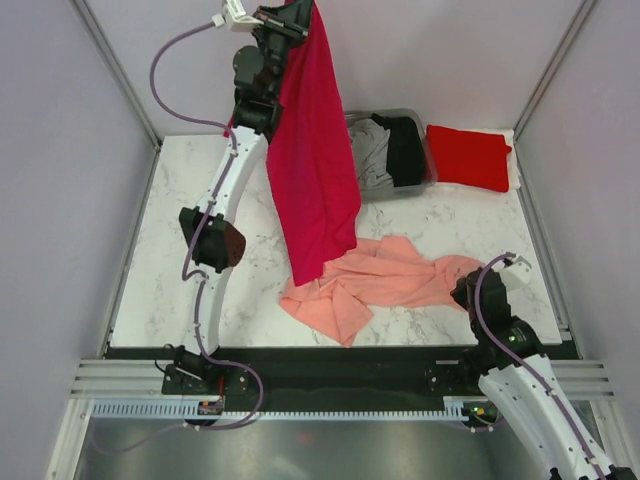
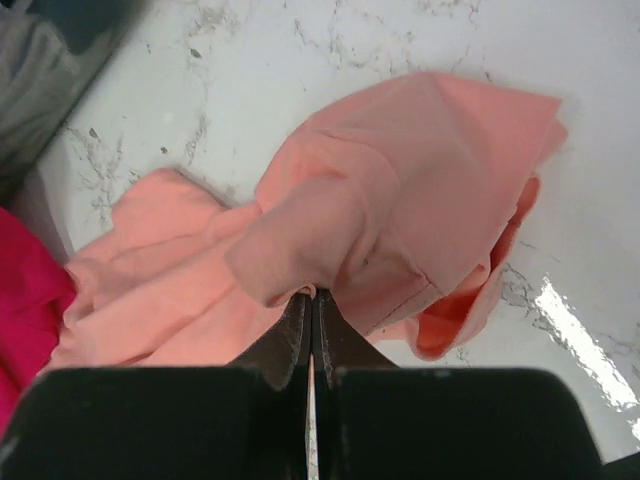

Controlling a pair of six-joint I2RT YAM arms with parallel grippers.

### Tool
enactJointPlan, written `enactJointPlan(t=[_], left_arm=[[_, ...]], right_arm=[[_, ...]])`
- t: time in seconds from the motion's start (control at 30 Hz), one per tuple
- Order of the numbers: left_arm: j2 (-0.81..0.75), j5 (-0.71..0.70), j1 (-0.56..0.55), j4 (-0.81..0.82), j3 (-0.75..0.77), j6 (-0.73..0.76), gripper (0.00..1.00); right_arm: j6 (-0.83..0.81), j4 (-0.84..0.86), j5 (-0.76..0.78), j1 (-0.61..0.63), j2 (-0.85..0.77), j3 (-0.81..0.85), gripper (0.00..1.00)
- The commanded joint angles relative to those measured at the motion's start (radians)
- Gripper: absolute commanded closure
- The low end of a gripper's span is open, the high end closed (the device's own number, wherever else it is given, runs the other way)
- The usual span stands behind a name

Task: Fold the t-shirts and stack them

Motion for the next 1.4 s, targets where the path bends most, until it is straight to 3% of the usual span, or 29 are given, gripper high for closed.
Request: enactJointPlan(t=[0.0, 0.07, 0.1, 0.13, 0.23, 0.27, 0.33, 0.4, 0.6, 0.67, 0.73, 0.87, 0.97, 1.03, 1.13, 1.37], left_arm=[[0.124, -0.049, -0.004, 0.303, 0.049, -0.259, 0.77], [0.132, -0.005, -0.023, 0.226, -0.076, -0.253, 0.54], [0.159, 0.053, -0.026, 0.154, -0.092, -0.239, 0.24], [0.173, 0.110, -0.024, 0.073, -0.091, -0.233, 0.01], [0.137, 0.273, -0.018, -0.070, -0.144, -0.081, 0.00], [0.088, 0.276, -0.027, -0.086, -0.257, -0.041, 0.00], [-0.080, 0.238, -0.035, -0.069, -0.454, 0.094, 0.00], [-0.243, 0.157, -0.043, -0.120, -0.543, 0.248, 0.00], [-0.527, -0.133, -0.090, -0.276, -0.840, 0.619, 0.00], [-0.587, -0.145, -0.096, -0.371, -0.929, 0.663, 0.00], [-0.627, -0.155, -0.096, -0.453, -1.038, 0.665, 0.00], [-0.733, -0.188, -0.093, -0.403, -1.282, 0.588, 0.00], [-0.725, -0.190, -0.092, -0.478, -1.338, 0.513, 0.00], [-0.719, -0.103, -0.093, -0.494, -1.391, 0.508, 0.00], [-0.707, 0.020, -0.093, -0.471, -1.478, 0.499, 0.00], [-0.640, 0.091, -0.112, -0.402, -1.586, 0.456, 0.00]], right_arm=[[0.007, 0.137, -0.050, 0.001, -0.001, -0.048, 1.00], [-0.013, 0.159, -0.059, 0.001, 0.016, -0.051, 1.00], [-0.018, 0.179, -0.060, 0.001, 0.023, -0.053, 1.00], [-0.019, 0.184, -0.060, 0.001, 0.038, -0.055, 1.00], [-0.038, 0.200, -0.100, 0.000, 0.052, -0.056, 1.00], [-0.042, 0.205, -0.114, 0.001, 0.048, -0.062, 1.00], [-0.052, 0.214, -0.114, 0.000, 0.036, -0.065, 1.00], [-0.058, 0.223, -0.117, 0.000, 0.029, -0.068, 1.00], [-0.072, 0.329, -0.185, 0.001, 0.078, -0.131, 1.00], [-0.078, 0.354, -0.197, 0.003, 0.127, -0.122, 1.00], [-0.081, 0.368, -0.202, 0.006, 0.167, -0.119, 1.00], [-0.082, 0.371, -0.202, 0.010, 0.174, -0.122, 1.00], [-0.082, 0.369, -0.200, 0.012, 0.158, -0.125, 1.00], [-0.082, 0.369, -0.199, 0.010, 0.158, -0.127, 1.00], [-0.082, 0.372, -0.200, 0.012, 0.166, -0.125, 1.00], [-0.082, 0.377, -0.202, 0.012, 0.174, -0.125, 1.00]])
